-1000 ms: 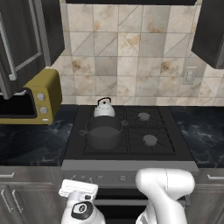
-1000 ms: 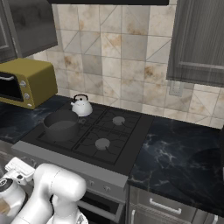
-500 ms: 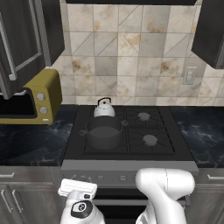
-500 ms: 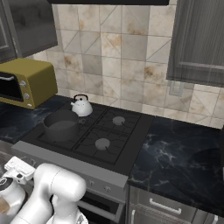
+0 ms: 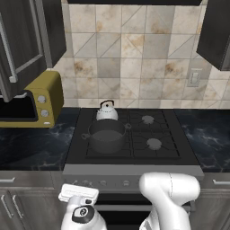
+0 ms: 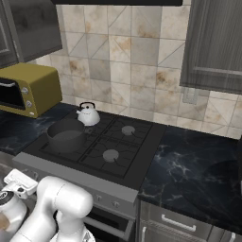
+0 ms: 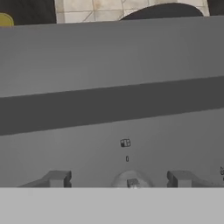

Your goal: Pick the kettle from the cabinet and place it on a stove burner. Then pick the pot from the counter and place it on another stove burner. Finally, turn both burners on.

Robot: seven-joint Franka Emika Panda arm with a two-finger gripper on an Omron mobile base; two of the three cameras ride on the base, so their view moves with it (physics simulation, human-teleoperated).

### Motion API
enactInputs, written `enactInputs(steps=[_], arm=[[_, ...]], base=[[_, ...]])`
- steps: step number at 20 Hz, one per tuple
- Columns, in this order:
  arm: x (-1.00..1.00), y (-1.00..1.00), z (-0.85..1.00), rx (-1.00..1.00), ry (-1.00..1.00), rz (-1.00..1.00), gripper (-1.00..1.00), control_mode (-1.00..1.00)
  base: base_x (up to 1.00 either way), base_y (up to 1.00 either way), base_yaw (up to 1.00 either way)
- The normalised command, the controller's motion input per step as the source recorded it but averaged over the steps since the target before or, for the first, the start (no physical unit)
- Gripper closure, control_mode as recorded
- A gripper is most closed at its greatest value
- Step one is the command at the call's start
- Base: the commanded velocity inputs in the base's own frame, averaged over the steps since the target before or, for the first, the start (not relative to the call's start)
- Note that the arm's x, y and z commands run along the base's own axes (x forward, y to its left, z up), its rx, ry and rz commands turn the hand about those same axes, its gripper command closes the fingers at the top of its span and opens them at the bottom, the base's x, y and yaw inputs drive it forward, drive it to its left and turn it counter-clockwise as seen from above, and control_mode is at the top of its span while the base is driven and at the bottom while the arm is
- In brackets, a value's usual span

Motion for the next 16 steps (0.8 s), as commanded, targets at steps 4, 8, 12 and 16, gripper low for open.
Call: enactInputs(steps=[4,8,12,16], arm=[[-0.12,-0.13,-0.43,0.00,0.00,0.00,-1.00,-1.00],[-0.03,-0.06,-0.23,-0.01,0.00,0.00,-1.00,-1.00],[0.03,0.00,0.00,-0.02,-0.04,0.00,-1.00,-1.00],[0.00,0.00,0.04,-0.01,-0.05,0.00,-1.00,-1.00]], base=[[0.00,0.00,0.00],[0.00,0.00,0.00],[0.00,0.00,0.00],[0.00,0.00,0.00]])
